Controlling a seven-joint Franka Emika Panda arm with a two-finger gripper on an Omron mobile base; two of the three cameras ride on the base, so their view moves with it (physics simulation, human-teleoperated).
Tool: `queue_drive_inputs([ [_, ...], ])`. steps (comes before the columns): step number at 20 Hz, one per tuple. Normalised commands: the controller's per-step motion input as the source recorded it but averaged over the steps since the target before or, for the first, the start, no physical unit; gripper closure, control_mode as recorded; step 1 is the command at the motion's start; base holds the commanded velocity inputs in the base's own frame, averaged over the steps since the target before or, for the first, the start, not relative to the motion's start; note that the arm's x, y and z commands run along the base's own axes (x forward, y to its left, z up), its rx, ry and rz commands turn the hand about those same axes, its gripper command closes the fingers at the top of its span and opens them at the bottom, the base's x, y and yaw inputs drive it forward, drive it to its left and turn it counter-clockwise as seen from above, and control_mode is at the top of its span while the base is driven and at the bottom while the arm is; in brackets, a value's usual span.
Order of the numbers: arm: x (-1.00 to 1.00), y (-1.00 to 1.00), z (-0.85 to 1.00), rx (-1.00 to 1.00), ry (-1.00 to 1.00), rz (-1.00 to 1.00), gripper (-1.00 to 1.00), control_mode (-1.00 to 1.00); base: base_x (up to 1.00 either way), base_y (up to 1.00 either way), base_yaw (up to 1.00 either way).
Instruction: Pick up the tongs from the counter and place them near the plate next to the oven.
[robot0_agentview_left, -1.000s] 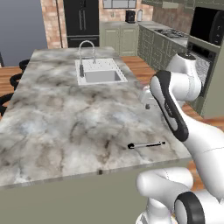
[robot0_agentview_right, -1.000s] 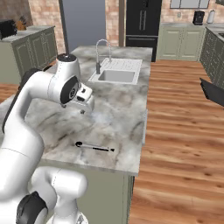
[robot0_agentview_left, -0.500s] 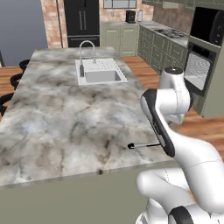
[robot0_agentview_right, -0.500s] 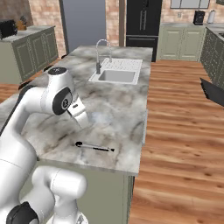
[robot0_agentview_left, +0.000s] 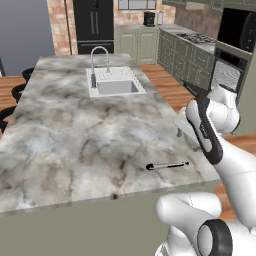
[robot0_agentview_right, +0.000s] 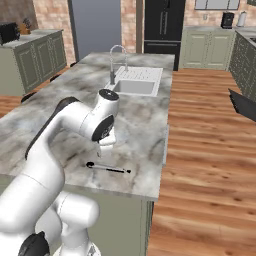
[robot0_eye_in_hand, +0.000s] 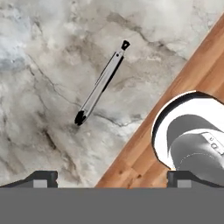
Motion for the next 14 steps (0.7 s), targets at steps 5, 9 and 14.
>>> queue_drive_inputs([
  [5,0.13,-0.02,-0.38,0.27,-0.04,0.0,-1.0,-1.0,0.0,0.0,0.0],
  [9,0.2,0.09,-0.33,0.01,0.0,-0.05,-1.0,-1.0,0.0,0.0,0.0],
  [14,0.2,0.14,-0.34,0.0,0.04,-0.07,-1.0,-1.0,0.0,0.0,0.0],
])
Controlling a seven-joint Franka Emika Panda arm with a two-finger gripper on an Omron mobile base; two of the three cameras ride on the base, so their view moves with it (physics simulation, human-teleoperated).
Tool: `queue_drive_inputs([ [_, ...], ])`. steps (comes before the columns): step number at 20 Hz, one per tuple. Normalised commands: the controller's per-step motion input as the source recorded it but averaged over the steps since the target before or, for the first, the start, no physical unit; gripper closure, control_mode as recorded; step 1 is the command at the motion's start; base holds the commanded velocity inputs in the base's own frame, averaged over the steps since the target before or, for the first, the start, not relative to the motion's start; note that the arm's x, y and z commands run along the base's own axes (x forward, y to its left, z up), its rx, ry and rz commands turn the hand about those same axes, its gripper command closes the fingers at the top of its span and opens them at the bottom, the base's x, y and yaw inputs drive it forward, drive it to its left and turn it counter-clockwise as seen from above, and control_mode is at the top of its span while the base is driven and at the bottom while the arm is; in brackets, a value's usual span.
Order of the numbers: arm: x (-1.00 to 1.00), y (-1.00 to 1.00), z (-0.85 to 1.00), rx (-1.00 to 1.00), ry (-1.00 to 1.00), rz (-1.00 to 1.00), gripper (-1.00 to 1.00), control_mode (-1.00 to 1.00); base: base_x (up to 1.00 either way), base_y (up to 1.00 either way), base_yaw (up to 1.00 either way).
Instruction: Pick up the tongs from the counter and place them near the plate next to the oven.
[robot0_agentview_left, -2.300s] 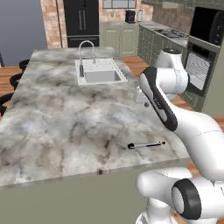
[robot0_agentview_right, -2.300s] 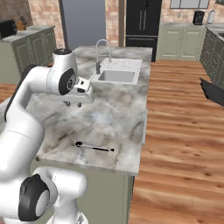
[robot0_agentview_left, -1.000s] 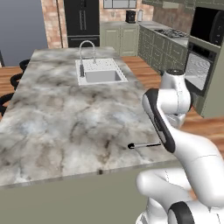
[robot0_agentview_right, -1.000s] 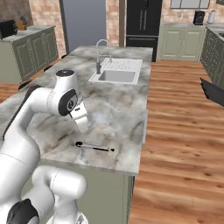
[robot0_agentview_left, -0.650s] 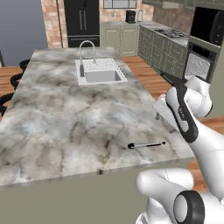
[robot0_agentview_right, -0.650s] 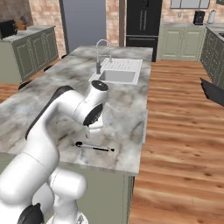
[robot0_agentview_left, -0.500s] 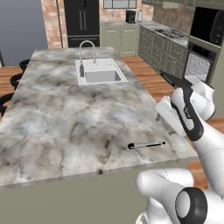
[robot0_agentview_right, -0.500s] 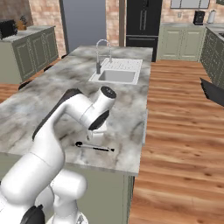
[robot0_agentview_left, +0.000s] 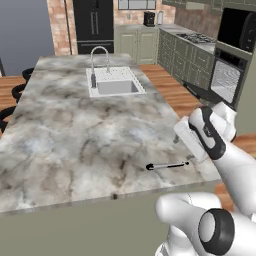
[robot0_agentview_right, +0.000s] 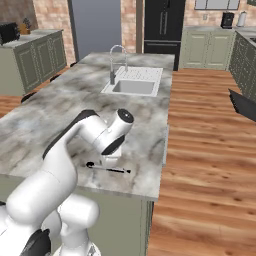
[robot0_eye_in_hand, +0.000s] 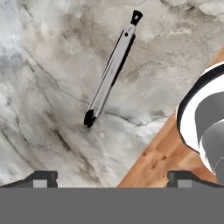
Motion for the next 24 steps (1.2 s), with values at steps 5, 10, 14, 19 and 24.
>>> queue_drive_inputs([
  [5,0.27,0.17,-0.29,0.0,0.09,-0.07,-1.0,-1.0,0.0,0.0,0.0],
  [10,0.34,0.07,-0.35,0.08,0.16,-0.1,-1.0,-1.0,0.0,0.0,0.0],
  [14,0.19,0.08,-0.43,0.04,0.15,-0.08,-1.0,-1.0,0.0,0.0,0.0],
  [19,0.35,0.19,-0.41,0.0,0.06,-0.09,-1.0,-1.0,0.0,0.0,0.0],
  [24,0.31,0.16,-0.27,0.0,0.04,-0.07,-1.0,-1.0,0.0,0.0,0.0],
])
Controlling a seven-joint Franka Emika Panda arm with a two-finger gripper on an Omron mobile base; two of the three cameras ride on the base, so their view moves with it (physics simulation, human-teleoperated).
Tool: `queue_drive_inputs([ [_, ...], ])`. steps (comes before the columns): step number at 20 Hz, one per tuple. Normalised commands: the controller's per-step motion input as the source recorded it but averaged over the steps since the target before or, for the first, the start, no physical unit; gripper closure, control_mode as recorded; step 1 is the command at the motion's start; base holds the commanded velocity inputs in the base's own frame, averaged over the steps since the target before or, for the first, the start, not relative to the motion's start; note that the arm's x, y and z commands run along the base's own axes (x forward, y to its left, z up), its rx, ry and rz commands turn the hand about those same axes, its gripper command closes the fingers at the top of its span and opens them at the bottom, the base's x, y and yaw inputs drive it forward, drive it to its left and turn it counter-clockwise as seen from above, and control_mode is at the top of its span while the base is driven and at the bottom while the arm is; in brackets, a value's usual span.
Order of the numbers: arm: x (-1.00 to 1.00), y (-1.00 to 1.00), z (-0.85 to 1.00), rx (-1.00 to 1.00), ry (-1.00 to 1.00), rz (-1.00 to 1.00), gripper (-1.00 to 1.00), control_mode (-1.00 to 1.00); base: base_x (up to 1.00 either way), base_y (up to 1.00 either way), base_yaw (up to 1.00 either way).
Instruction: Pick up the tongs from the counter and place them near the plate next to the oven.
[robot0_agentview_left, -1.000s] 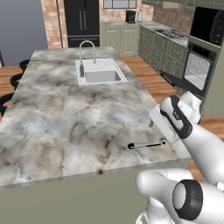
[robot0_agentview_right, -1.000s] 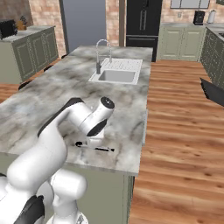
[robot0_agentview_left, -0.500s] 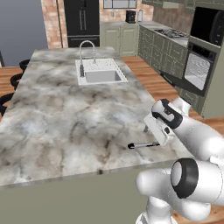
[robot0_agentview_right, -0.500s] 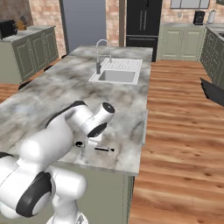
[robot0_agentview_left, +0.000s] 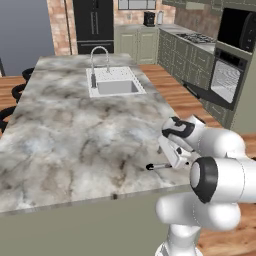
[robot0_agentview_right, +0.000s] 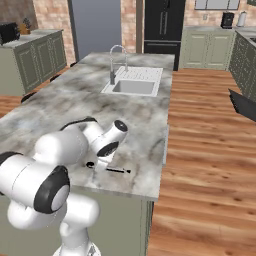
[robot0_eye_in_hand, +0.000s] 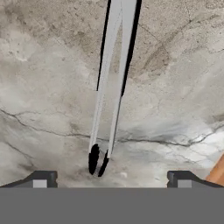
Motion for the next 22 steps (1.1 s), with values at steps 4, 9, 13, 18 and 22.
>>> queue_drive_inputs([
  [4,0.15,0.07,-0.27,0.0,0.01,-0.01,-1.0,-1.0,0.0,0.0,0.0],
  [9,0.17,0.09,-0.34,0.0,0.04,0.0,-1.0,-1.0,0.0,0.0,0.0],
  [13,0.27,0.12,-0.31,0.0,0.05,0.0,-1.0,-1.0,0.0,0.0,0.0],
  [18,0.2,0.05,-0.21,0.0,0.02,0.0,-1.0,-1.0,0.0,0.0,0.0],
  [22,0.11,0.01,-0.31,0.0,0.06,0.0,-1.0,-1.0,0.0,0.0,0.0],
])
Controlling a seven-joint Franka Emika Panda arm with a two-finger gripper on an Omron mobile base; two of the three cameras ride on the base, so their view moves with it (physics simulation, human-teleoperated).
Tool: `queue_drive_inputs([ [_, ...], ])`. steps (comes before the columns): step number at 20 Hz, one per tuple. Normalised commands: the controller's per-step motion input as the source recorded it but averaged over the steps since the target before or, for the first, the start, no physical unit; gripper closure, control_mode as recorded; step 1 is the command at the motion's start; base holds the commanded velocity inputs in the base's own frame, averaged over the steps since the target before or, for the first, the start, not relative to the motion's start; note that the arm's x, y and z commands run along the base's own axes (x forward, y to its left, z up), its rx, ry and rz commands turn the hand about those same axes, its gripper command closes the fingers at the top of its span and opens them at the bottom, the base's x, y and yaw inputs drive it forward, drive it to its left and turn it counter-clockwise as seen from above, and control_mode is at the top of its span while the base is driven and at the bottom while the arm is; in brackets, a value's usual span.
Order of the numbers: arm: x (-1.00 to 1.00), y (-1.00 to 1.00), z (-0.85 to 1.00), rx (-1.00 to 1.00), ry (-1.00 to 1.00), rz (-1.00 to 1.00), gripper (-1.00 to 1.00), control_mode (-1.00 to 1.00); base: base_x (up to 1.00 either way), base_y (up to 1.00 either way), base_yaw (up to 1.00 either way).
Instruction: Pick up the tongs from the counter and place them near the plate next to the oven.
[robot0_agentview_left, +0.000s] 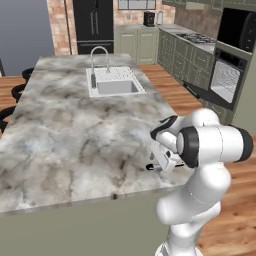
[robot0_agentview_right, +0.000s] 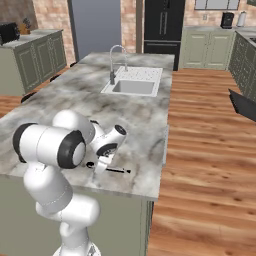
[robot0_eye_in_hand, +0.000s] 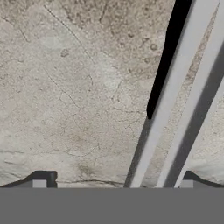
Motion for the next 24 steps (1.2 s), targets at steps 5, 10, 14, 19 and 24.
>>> queue_drive_inputs([
  [5,0.07,0.02,-0.36,0.0,0.05,0.0,-1.0,-1.0,0.0,0.0,0.0],
  [10,-0.02,0.02,-0.4,0.0,0.02,0.0,1.0,-1.0,0.0,0.0,0.0],
  [14,-0.19,0.0,-0.37,0.0,-0.03,0.0,1.0,-1.0,0.0,0.0,0.0],
  [19,-0.24,0.01,-0.12,-0.01,-0.03,-0.02,1.0,-1.0,0.0,0.0,0.0],
  [24,-0.13,0.01,0.24,0.0,-0.03,0.0,1.0,-1.0,0.0,0.0,0.0],
])
